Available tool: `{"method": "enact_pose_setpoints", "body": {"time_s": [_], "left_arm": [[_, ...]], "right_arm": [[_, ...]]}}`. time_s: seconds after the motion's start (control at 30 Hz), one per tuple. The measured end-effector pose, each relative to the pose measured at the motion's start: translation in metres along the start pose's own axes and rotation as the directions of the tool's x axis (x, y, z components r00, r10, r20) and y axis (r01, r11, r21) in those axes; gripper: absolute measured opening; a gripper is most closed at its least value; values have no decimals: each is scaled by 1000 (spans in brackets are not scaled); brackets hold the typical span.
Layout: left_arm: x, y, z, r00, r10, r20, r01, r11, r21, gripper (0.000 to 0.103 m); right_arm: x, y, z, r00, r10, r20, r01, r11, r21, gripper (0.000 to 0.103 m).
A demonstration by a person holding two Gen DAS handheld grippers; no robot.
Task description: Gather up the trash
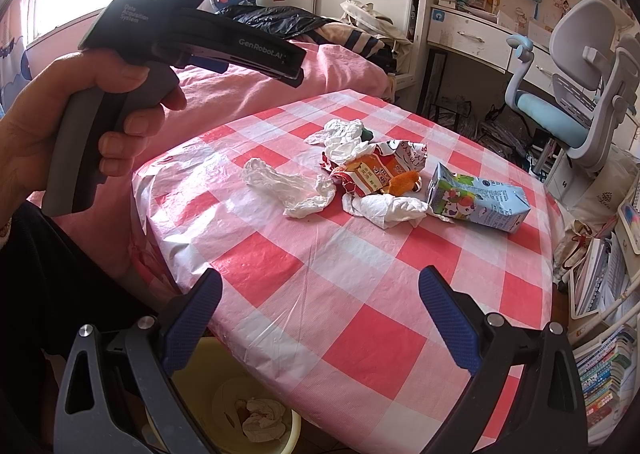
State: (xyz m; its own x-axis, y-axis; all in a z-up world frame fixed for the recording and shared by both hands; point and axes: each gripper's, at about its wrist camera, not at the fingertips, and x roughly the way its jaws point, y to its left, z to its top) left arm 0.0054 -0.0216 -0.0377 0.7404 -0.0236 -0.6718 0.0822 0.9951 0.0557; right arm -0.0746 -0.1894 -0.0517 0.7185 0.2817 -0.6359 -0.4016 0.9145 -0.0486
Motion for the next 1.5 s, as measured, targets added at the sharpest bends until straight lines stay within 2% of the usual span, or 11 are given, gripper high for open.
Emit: {"method": "enact_pose_setpoints", "body": {"time_s": [0.37,0.57,0.77,0.9,0.97,1.03,1.07,1.1,1.13,1.37,1.5], "left_arm": [[8,48,4,999,-12,-40,7,993,-119,96],[17,11,-13,989,-94,-117,98,995,29,95],[35,-45,-41,968,-98,-231,158,954,255,95],[55,-59,-52,943,-118,-311,204,945,258,95],[63,-66,-56,931,-139,-338,235,936,263,87],[70,-70,-60,913,-162,-374,271,927,260,41],[71,-69,-59,904,-187,-384,295,924,242,34],[71,-67,-56,898,-201,-392,308,923,232,12],[68,-63,-53,892,-217,-396,323,920,223,9],[37,-29,-9,911,-313,-268,360,921,147,8],[32,-27,2,907,-352,-232,386,914,123,8]], "right_arm": [[-7,-16,0,999,-9,34,6,997,78,94],[0,-31,2,1000,-7,9,6,993,114,94],[7,-38,4,1000,-17,-20,19,991,134,95],[13,-42,4,999,-18,-47,24,991,134,95],[16,-46,5,999,-14,-51,22,989,143,95],[19,-52,8,999,-9,-50,16,988,154,94],[22,-55,9,999,-6,-50,14,987,162,94],[25,-59,11,999,1,-50,8,985,172,94],[28,-62,14,999,10,-51,0,983,185,94],[58,-67,32,997,45,-66,-32,983,181,94],[84,-71,42,994,64,-88,-46,981,191,94]]}}
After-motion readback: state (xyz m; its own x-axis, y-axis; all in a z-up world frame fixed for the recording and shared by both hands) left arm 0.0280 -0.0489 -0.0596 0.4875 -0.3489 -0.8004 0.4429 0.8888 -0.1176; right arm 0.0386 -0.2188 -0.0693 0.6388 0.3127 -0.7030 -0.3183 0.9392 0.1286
